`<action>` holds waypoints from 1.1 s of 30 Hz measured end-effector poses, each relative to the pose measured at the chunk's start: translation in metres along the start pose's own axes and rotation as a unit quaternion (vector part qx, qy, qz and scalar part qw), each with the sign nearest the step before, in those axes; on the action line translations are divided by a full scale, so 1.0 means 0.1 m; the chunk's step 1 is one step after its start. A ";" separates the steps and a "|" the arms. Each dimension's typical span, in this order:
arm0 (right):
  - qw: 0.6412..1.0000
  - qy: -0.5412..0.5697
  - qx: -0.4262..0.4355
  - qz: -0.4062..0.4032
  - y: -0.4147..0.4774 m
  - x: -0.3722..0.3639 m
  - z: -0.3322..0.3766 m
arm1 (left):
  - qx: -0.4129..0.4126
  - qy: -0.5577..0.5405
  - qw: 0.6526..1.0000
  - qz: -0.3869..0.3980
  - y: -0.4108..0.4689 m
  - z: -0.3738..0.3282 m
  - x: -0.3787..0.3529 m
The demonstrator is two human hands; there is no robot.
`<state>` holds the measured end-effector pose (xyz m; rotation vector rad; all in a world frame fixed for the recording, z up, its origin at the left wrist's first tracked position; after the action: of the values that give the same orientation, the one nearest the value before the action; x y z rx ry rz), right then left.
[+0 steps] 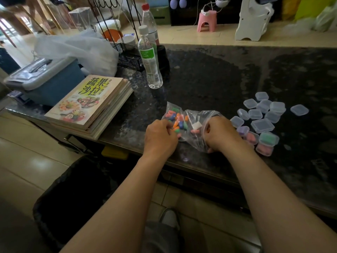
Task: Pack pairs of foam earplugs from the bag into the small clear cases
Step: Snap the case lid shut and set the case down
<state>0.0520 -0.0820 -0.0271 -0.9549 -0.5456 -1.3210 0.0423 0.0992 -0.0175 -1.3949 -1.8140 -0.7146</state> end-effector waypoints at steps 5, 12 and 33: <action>0.995 0.016 0.054 -0.080 0.05 0.02 -0.01 | 0.008 0.001 1.000 -0.018 0.05 0.02 0.00; 0.994 0.072 0.073 -0.039 0.00 0.00 0.03 | 0.048 -0.044 0.997 0.027 0.08 0.10 -0.05; 0.990 -0.010 0.105 0.097 0.05 -0.20 0.20 | 0.102 -0.164 0.972 0.137 0.07 0.07 -0.18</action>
<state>0.0566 -0.0549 -0.0342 -0.8259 -0.5801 -1.0583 0.0505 0.0964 -0.0362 -1.6508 -1.8260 -0.1557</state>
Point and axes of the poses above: each hand's wrist, its own y-axis towards the middle knuckle, its own x-axis out of the back of the hand, z = x × y, the point moved 5 cm from there along y, towards the middle knuckle, and after that the axes turned 9 degrees about x, right-handed, at the moved point
